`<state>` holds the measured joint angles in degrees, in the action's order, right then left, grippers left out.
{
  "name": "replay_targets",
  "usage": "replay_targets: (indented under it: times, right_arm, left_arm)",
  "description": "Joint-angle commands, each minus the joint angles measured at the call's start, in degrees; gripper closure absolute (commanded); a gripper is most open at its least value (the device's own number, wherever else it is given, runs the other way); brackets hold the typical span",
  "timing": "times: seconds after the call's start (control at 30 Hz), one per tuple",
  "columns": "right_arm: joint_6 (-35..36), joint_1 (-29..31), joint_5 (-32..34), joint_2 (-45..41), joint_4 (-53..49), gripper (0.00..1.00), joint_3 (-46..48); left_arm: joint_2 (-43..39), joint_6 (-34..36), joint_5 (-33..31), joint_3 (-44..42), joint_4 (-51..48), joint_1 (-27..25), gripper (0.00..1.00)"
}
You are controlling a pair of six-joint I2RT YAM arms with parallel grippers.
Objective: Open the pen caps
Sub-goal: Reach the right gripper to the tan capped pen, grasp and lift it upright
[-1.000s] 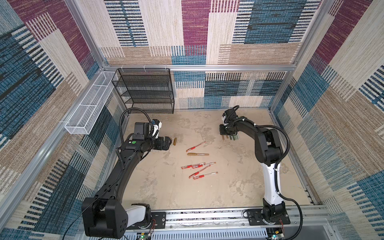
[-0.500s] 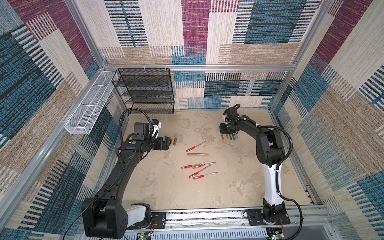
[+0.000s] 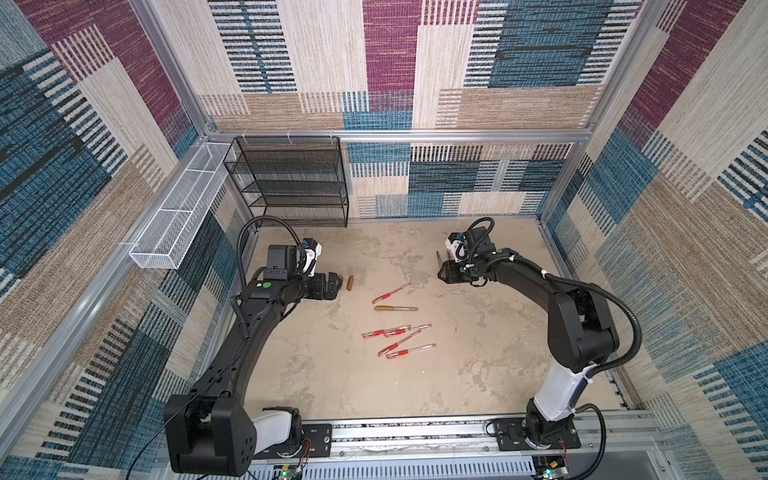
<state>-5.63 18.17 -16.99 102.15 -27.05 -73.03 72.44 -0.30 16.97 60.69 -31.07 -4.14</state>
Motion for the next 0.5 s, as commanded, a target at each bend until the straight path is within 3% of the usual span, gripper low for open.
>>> replay_targets:
  times: [0.0,0.2,0.47]
  right_arm:
    - [6.6,2.7,-1.3,-2.1,2.9,0.53,2.0]
    - [14.3,10.8,2.1,-2.9,2.1,0.53,2.8]
    - [21.8,17.4,6.7,4.6,-6.2,0.53,-4.6]
  left_arm:
    - [0.3,-1.2,1.0,0.3,0.9,0.2,0.01]
    - [0.2,-1.1,0.8,0.6,0.8,0.7,0.01]
    - [0.0,-1.2,0.9,0.4,0.7,0.9,0.01]
